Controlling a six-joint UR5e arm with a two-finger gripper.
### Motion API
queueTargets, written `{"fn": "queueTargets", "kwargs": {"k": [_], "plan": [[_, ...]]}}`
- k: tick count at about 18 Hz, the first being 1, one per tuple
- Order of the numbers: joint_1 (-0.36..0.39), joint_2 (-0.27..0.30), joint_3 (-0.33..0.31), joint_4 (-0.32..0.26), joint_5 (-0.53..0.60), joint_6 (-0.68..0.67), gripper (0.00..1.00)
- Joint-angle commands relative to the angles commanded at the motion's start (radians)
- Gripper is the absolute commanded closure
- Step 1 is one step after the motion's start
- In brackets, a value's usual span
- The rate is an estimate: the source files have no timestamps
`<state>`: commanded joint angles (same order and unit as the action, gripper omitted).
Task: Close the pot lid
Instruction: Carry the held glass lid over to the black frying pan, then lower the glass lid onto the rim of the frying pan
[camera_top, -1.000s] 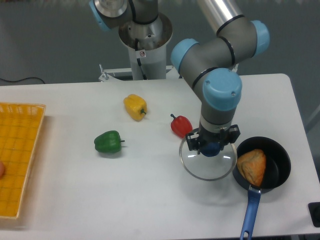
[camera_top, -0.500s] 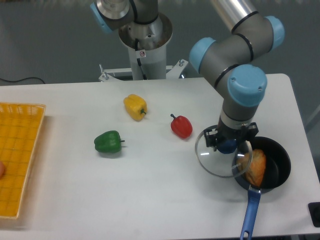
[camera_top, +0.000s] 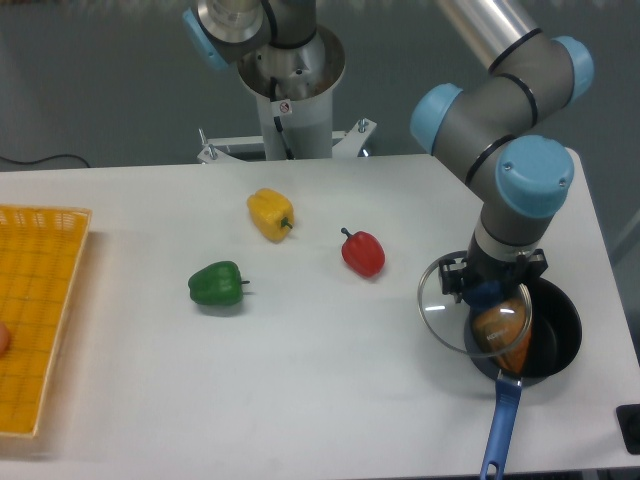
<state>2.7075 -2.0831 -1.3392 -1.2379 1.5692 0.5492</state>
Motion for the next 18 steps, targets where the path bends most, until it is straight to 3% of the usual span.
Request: {"fn": "queueTargets", "kwargs": {"k": [18], "plan": [[0.04, -0.063, 0.083, 0.0, 0.003, 0.075, 0.44]]}}
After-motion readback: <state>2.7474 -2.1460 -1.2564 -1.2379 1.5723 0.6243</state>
